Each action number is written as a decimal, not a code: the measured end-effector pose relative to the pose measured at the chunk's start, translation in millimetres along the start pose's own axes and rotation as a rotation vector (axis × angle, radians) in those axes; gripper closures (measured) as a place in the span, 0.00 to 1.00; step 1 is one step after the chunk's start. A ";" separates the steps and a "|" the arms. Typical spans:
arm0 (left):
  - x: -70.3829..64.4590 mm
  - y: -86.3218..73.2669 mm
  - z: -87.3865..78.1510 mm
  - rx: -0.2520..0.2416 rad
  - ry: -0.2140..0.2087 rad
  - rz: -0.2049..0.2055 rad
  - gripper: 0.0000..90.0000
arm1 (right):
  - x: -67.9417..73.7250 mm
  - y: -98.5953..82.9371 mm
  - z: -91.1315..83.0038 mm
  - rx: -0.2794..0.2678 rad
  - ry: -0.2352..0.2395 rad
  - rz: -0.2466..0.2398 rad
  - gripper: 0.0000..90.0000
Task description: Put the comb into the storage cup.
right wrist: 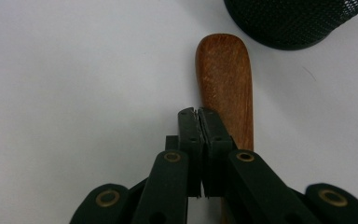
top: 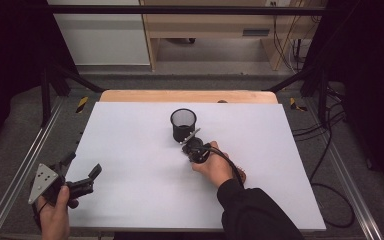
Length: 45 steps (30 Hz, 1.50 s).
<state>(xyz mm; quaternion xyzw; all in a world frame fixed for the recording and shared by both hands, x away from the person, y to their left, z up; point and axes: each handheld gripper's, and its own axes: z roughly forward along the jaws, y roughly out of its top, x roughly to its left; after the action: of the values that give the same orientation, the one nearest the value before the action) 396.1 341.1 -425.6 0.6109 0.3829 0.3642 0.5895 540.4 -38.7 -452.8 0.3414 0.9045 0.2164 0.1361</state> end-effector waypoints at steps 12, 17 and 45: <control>1.0 0.6 -1.0 0.001 0.010 0.005 0.02 | -18.6 1.9 -1.0 0.044 -0.024 -0.005 1.00; 1.6 0.4 -1.2 0.002 0.012 0.001 0.02 | -30.7 -2.2 0.8 0.061 -0.042 0.023 1.00; -0.1 -0.5 0.4 0.014 0.008 0.011 0.02 | -90.3 -61.9 -32.0 0.039 -0.094 0.162 1.00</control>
<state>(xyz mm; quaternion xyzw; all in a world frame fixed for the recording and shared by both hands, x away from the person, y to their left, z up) 396.4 340.8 -426.1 0.6157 0.3847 0.3672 0.5815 559.1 -151.0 -446.1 0.4255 0.8707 0.1929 0.1538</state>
